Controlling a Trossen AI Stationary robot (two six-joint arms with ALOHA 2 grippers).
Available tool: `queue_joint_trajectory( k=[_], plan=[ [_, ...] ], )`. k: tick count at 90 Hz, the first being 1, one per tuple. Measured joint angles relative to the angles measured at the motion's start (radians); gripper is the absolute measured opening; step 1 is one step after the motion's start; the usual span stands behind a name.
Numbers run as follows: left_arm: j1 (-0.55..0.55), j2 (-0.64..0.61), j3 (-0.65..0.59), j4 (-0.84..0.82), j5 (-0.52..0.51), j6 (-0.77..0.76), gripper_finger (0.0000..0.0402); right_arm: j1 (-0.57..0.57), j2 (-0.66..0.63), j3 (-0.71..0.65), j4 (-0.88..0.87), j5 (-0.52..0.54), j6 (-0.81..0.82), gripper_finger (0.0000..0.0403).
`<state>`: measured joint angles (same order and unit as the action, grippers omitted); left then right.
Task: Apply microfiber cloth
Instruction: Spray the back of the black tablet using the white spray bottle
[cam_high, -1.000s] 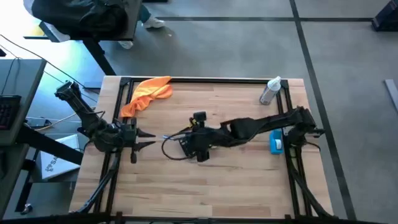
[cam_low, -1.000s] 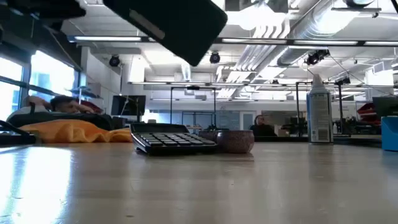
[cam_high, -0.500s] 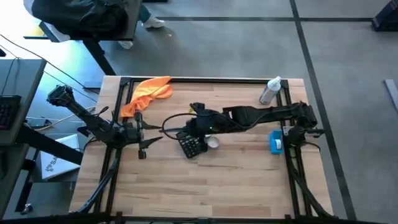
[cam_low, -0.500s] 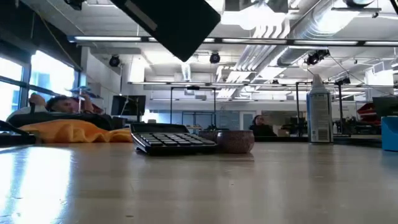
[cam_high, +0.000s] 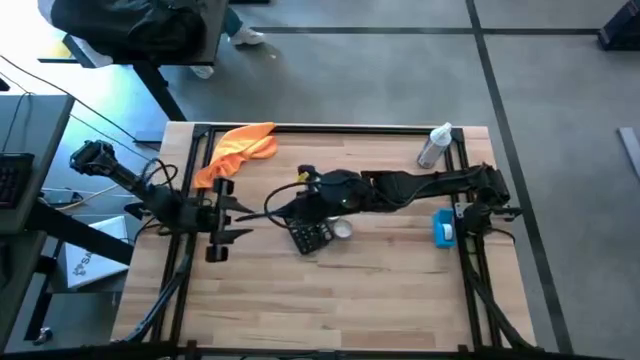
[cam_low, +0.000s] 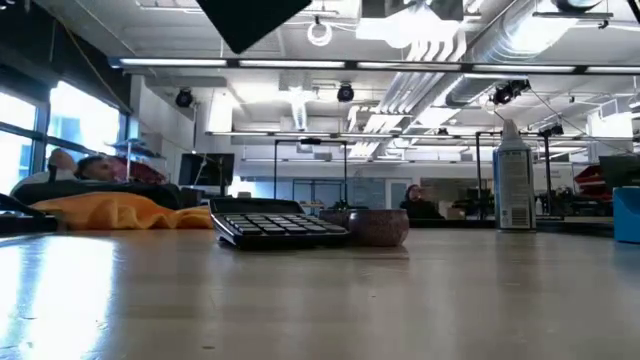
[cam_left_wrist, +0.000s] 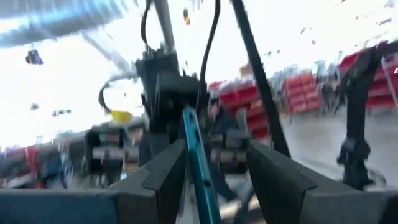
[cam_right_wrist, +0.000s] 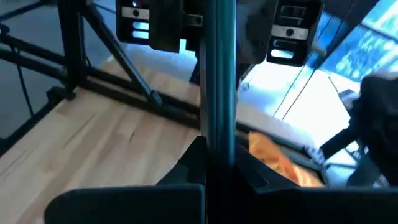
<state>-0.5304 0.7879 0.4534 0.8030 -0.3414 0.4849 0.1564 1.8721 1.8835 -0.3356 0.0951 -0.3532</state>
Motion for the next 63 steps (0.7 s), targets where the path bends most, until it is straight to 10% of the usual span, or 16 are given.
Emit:
queue_joint_trajectory(
  k=[63],
  plan=[
    [0.002,0.040,0.000,0.100,-0.018,0.044,0.0148,0.014,0.000,0.000,0.101,-0.021,-0.014,0.0000]
  ],
)
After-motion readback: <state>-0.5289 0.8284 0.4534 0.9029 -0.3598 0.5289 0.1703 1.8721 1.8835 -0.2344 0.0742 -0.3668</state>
